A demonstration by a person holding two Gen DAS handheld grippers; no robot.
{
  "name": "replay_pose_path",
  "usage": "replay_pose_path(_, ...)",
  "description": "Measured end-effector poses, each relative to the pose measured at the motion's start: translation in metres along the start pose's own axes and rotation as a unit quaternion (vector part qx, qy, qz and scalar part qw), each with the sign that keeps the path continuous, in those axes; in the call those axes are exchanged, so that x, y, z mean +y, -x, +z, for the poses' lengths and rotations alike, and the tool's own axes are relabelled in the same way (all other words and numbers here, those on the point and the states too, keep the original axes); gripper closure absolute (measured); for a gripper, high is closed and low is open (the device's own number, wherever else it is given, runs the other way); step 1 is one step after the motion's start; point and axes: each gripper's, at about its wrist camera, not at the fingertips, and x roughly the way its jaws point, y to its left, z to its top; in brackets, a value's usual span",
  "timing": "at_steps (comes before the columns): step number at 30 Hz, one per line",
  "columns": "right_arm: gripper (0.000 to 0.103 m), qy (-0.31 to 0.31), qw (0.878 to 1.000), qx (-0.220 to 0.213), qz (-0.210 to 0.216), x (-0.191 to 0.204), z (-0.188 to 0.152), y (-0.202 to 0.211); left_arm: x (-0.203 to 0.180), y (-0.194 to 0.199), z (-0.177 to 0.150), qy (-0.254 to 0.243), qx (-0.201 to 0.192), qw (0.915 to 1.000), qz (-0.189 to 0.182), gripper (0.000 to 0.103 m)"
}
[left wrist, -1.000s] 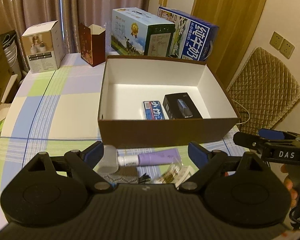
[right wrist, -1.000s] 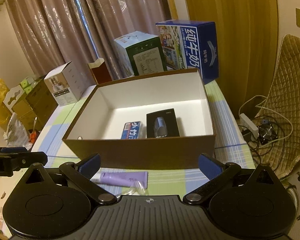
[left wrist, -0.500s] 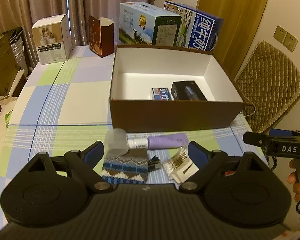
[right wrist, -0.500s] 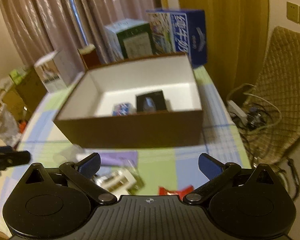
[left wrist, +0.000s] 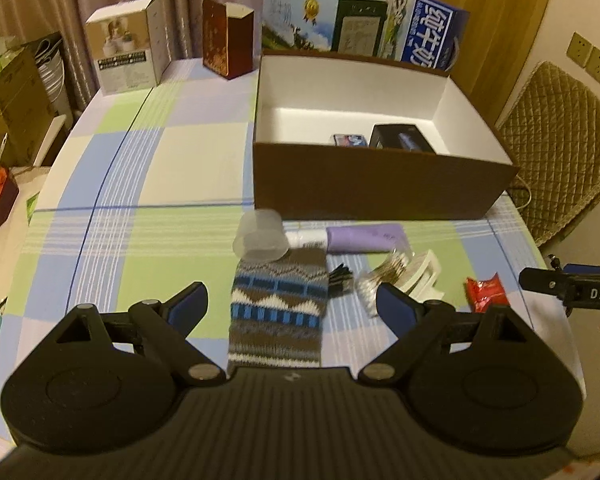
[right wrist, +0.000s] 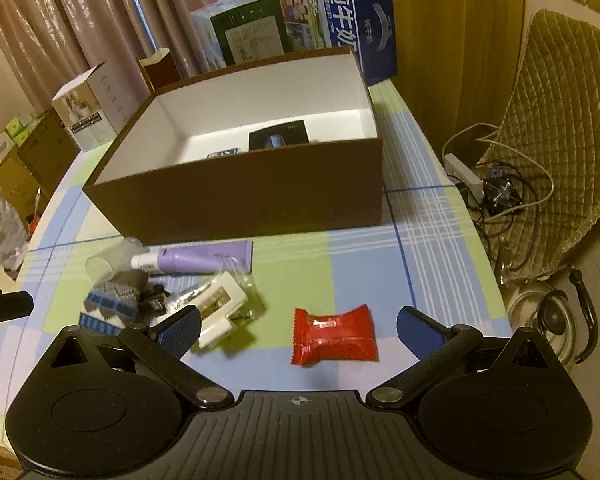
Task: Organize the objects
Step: 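Grasp the red candy packet with the right tool while the left tool grasps the knitted sock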
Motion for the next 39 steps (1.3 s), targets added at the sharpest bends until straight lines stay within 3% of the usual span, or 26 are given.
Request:
replay_pose_path(9, 0.002, -0.008, 1.0, 0.006, 0.014, -0.01, -0.016, -0.01, 0.005, -0.01, -0.019, 0.002, 0.016, 0.9998, 0.007, 0.014)
replay_pose_path(21, 0.003, 0.049, 0.999, 0.007, 0.011, -0.017, -0.03, -0.027, 0.01, -0.026, -0.029, 0.01, 0.034, 0.9993, 0.013, 0.014)
replay_pose_path(28, 0.013, 0.054, 0.998, 0.029, 0.006, -0.027, -0.036, -0.044, 0.01, -0.038, -0.032, 0.014, 0.045, 0.9988, 0.015, 0.014)
replay_pose_path(39, 0.031, 0.035, 0.999, 0.027, -0.004, -0.032, -0.032, -0.073, 0.012, -0.055, -0.033, 0.017, 0.06, 0.9977, 0.026, 0.014)
